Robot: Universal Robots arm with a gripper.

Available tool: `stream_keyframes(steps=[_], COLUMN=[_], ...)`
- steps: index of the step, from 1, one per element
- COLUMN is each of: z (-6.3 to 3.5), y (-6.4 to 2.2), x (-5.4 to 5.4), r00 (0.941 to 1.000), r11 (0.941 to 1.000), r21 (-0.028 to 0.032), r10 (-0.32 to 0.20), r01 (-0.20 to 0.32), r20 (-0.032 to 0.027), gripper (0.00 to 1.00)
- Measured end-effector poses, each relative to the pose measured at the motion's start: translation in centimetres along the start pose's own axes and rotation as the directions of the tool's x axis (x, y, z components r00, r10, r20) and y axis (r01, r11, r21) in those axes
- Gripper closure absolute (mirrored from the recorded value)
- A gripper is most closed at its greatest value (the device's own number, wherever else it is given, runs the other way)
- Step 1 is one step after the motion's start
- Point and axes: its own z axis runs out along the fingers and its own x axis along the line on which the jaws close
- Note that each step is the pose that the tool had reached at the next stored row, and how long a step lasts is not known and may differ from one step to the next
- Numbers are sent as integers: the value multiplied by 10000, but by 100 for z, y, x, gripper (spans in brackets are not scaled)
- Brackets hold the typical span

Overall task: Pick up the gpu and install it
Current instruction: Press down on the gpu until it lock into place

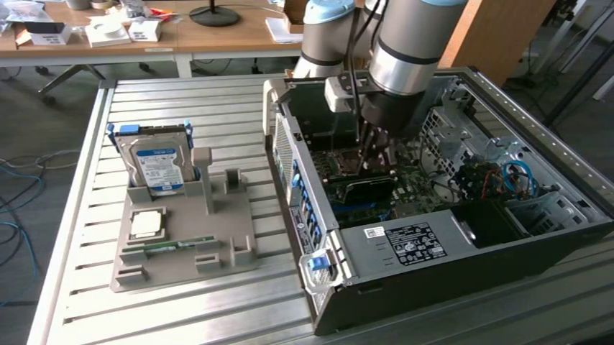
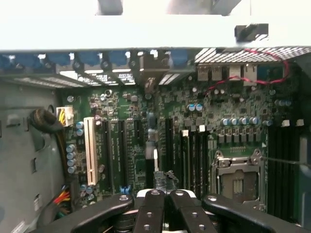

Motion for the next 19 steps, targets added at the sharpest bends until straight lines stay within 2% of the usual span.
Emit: stream_keyframes(steps=[3,19], z=[15,101], y=[25,32], x=[-33,-30], r00=[10000,10000], r11=[10000,10000], r21=[0,0], r10=[1,1], r01=[-1,-1], r20=[-2,0], gripper=[89,89])
